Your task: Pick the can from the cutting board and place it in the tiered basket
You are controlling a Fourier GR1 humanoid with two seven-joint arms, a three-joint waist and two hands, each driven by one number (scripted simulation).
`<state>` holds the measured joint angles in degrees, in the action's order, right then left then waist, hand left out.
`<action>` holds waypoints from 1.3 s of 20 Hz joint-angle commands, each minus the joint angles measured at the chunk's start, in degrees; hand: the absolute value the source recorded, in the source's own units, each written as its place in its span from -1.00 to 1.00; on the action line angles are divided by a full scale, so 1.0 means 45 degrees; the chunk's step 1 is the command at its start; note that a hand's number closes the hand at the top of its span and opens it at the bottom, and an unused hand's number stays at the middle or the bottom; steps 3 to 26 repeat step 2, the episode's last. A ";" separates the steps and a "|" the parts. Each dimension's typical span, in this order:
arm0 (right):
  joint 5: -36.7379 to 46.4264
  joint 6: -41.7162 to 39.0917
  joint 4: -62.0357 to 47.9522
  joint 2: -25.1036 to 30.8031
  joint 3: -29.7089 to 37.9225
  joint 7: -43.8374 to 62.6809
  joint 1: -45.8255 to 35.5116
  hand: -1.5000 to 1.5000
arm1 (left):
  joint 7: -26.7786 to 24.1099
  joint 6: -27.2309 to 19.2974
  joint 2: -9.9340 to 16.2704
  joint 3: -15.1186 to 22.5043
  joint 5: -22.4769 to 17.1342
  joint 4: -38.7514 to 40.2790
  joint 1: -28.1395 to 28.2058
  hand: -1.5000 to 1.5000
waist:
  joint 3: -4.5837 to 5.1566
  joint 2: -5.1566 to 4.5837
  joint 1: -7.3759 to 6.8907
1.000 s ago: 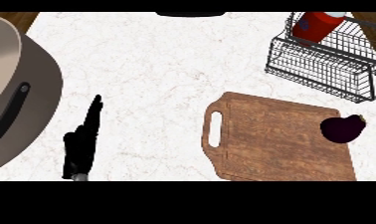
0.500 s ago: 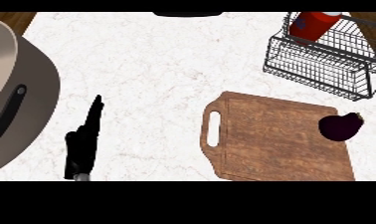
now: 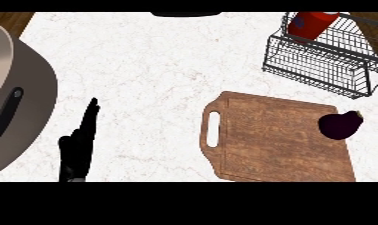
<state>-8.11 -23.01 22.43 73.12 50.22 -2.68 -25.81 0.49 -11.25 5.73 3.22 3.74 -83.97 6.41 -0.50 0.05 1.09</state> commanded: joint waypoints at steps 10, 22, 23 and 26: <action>-0.0382 -0.2281 -0.1551 0.1158 0.0888 -0.1496 0.1869 -1.00 | 0.0554 -0.0213 -0.0306 0.0137 0.0057 0.0173 0.0195 0.00 | 0.0005 -0.0043 0.0118; -0.0382 -0.2281 -0.1551 0.1158 0.0888 -0.1496 0.1869 -1.00 | 0.0554 -0.0213 -0.0306 0.0137 0.0057 0.0173 0.0195 0.00 | 0.0005 -0.0043 0.0118; -0.0382 -0.2281 -0.1551 0.1158 0.0888 -0.1496 0.1869 -1.00 | 0.0554 -0.0213 -0.0306 0.0137 0.0057 0.0173 0.0195 0.00 | 0.0005 -0.0043 0.0118; -0.0382 -0.2281 -0.1551 0.1158 0.0888 -0.1496 0.1869 -1.00 | 0.0554 -0.0213 -0.0306 0.0137 0.0057 0.0173 0.0195 0.00 | 0.0005 -0.0043 0.0118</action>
